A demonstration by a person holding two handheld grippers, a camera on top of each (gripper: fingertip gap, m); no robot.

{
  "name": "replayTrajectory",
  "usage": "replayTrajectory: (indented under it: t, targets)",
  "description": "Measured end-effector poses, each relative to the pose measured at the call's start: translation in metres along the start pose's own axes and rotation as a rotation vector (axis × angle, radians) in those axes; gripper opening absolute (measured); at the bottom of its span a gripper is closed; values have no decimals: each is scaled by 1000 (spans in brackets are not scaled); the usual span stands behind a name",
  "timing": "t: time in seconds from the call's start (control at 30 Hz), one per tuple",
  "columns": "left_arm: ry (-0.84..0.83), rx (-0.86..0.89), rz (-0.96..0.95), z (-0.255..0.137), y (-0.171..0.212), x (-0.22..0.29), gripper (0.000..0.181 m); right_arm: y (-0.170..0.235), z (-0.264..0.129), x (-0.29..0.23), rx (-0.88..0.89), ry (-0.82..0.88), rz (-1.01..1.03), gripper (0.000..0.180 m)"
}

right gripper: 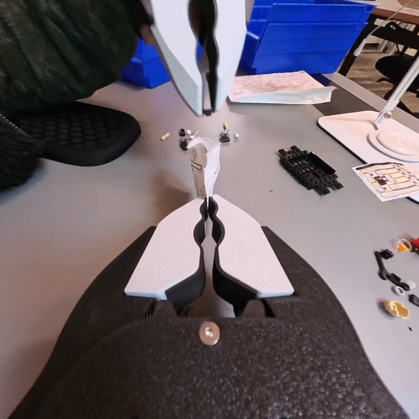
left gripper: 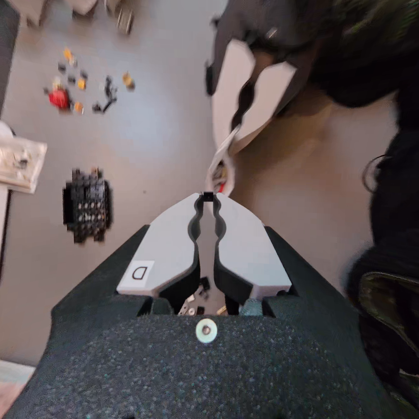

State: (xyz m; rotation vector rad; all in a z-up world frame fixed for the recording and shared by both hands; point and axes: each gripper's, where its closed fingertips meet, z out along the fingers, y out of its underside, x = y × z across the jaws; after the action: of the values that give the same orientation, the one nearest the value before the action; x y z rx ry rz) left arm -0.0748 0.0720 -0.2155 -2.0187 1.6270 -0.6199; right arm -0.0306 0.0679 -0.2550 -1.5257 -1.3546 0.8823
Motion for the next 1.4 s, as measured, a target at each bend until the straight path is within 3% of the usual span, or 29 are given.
replayTrajectory:
  t: [0.1,0.3,0.47,0.53,0.63,0.73,0.97,1.4]
  targets:
    - [-20,16,82,-1,-18,18,7,-4,1,-4,22,-10,1,0]
    - [-27,-43,113,17,-11,23,22,-16,-3,-9,77,-17,-15,0]
    - [-86,-24,106,-2,-3,16,26,-18,-6,-6,93,-9,-10,0]
    - [-157,-47,41,-18,14,-1,27,-18,-7,-3,91,0,-6,0]
    - [-261,-209,-114,-31,72,-36,29,-15,-6,-3,81,-3,3,0]
    - [-230,-283,-277,-25,117,-55,33,-14,-5,-4,73,-8,4,0]
    - [-179,-281,-360,-6,140,-77,34,-12,-4,-3,66,-12,10,0]
    - [-131,-263,-374,3,143,-75,8,-11,-4,-3,59,-13,9,0]
